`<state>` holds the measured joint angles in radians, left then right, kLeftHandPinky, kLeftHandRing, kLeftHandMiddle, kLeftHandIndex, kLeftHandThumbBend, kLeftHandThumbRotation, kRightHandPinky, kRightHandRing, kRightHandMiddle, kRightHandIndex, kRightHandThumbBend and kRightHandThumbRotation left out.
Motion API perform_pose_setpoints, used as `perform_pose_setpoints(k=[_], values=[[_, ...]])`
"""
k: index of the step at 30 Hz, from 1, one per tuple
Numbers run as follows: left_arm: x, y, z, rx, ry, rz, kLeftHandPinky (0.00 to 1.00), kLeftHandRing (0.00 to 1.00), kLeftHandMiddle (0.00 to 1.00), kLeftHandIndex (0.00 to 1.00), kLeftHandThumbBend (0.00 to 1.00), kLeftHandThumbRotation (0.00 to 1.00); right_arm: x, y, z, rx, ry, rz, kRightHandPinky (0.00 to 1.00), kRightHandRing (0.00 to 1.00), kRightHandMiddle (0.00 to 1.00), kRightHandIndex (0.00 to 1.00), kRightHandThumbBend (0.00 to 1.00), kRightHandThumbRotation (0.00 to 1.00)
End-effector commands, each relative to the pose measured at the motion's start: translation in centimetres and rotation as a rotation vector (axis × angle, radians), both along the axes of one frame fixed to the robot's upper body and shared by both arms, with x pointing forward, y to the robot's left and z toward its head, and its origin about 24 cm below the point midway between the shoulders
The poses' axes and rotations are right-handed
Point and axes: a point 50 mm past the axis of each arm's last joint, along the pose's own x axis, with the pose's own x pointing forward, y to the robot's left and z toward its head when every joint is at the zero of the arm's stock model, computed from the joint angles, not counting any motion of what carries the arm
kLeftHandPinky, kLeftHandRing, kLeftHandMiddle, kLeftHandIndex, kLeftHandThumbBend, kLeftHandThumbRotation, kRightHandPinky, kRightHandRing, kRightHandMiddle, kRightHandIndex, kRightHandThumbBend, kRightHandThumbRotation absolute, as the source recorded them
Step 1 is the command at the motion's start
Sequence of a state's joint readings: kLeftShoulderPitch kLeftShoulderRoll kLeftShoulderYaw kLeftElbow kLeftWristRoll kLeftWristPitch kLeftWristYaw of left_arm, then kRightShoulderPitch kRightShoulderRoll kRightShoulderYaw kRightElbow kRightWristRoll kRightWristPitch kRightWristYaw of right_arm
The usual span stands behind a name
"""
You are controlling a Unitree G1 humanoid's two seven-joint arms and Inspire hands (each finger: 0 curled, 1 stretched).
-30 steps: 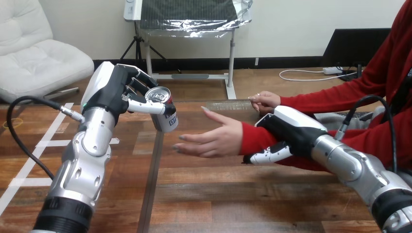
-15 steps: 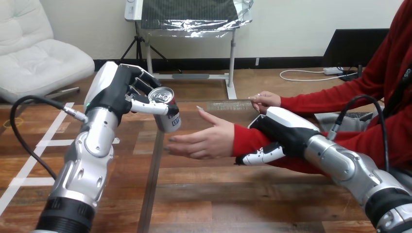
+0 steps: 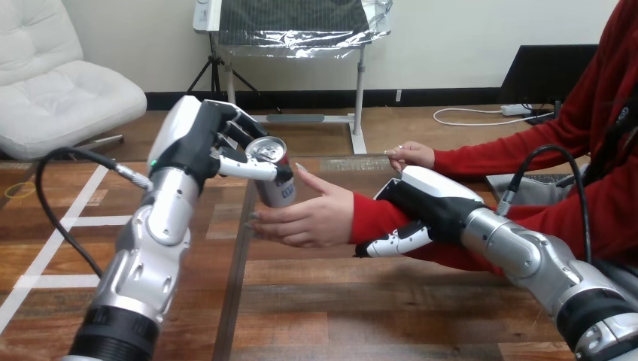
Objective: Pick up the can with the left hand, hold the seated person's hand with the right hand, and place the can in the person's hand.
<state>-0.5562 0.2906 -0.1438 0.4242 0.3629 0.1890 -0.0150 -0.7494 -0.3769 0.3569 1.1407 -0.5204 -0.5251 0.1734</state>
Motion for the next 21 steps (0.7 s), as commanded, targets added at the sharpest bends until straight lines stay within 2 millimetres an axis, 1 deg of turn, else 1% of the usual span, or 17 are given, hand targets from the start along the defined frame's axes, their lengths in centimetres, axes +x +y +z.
perform_pose_setpoints(k=[1, 10, 13, 21], values=[[1.4, -1.6, 3.9, -0.019, -0.140, -0.046, 0.31, 0.37, 0.42, 0.46, 0.74, 0.00, 1.7, 3.5, 4.1, 0.066, -0.135, 0.105, 0.23, 0.27, 0.31, 0.31, 0.64, 0.38], [1.6, -2.3, 3.4, -0.039, -0.122, -0.066, 0.37, 0.39, 0.43, 0.46, 0.74, 0.00, 1.7, 3.8, 4.1, 0.075, -0.136, 0.108, 0.23, 0.26, 0.30, 0.30, 0.65, 0.38], [1.7, -2.6, 3.1, -0.040, -0.118, -0.075, 0.36, 0.39, 0.43, 0.46, 0.75, 0.00, 1.8, 3.9, 4.2, 0.076, -0.136, 0.108, 0.23, 0.26, 0.30, 0.30, 0.65, 0.38], [1.8, -3.3, 2.4, -0.051, -0.091, -0.095, 0.31, 0.37, 0.42, 0.45, 0.77, 0.00, 1.8, 4.0, 4.3, 0.083, -0.135, 0.111, 0.25, 0.27, 0.31, 0.30, 0.65, 0.36]])
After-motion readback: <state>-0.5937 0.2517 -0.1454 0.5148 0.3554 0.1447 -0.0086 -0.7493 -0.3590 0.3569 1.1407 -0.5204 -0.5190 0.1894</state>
